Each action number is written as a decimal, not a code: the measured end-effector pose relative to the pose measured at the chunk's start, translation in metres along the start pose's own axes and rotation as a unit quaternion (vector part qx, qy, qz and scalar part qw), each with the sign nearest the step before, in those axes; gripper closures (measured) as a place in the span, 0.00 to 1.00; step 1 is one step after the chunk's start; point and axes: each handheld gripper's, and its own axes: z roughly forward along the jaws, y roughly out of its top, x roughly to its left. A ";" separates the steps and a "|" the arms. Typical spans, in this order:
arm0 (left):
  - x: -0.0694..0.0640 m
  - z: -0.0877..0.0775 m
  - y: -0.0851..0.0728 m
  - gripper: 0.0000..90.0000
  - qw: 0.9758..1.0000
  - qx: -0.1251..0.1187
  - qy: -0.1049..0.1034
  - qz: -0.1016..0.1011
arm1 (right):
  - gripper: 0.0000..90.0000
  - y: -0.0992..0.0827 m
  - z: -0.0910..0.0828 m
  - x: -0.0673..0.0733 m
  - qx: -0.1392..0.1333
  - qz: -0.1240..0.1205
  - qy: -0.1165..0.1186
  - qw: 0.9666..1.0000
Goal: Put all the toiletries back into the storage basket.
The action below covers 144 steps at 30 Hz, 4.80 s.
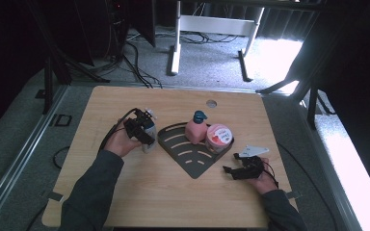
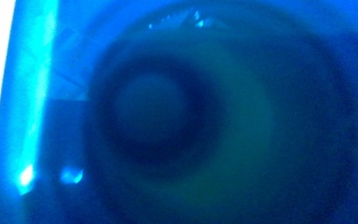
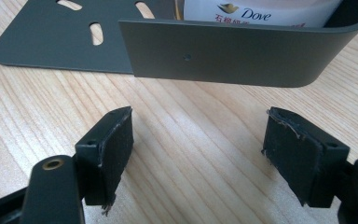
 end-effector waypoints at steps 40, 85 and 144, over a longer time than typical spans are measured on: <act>0.000 0.004 -0.001 0.61 1.000 0.009 -0.006 -0.001 | 0.27 0.000 0.000 0.000 0.000 0.000 0.000 1.000; 0.003 -0.024 -0.007 0.62 1.000 -0.022 0.008 -0.018 | 0.27 0.000 0.000 0.000 0.000 0.000 0.000 1.000; -0.019 -0.030 0.034 0.61 0.998 -0.061 0.003 0.004 | 0.27 0.000 0.000 0.000 0.000 0.001 0.000 1.000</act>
